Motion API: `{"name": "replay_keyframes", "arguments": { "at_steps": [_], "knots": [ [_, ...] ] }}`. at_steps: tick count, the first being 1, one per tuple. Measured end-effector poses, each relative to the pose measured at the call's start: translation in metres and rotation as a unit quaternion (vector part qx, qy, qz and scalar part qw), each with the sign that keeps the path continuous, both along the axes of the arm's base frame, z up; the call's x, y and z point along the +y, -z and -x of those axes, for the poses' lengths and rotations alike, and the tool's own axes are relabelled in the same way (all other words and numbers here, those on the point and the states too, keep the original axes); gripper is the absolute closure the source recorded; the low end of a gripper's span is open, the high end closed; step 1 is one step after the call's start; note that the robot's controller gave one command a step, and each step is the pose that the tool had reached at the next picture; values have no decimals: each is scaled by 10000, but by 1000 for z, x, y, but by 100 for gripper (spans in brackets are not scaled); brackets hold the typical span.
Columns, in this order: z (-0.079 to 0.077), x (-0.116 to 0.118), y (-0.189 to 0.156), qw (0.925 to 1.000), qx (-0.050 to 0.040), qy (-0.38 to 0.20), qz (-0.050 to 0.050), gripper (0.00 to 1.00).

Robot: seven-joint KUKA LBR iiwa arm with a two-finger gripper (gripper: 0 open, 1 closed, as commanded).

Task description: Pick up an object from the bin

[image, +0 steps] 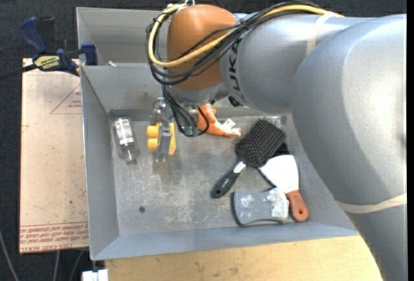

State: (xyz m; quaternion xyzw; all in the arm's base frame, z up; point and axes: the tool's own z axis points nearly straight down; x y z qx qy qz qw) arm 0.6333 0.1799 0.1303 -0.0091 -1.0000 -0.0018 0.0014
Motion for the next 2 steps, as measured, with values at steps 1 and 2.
{"name": "replay_keyframes", "arguments": {
  "at_steps": [1, 2],
  "knots": [
    [-2, 3, -55, 10000, -46, -65, -11, 100],
    [9, 26, -116, 9997, -25, -240, -5, 100]
  ]
}}
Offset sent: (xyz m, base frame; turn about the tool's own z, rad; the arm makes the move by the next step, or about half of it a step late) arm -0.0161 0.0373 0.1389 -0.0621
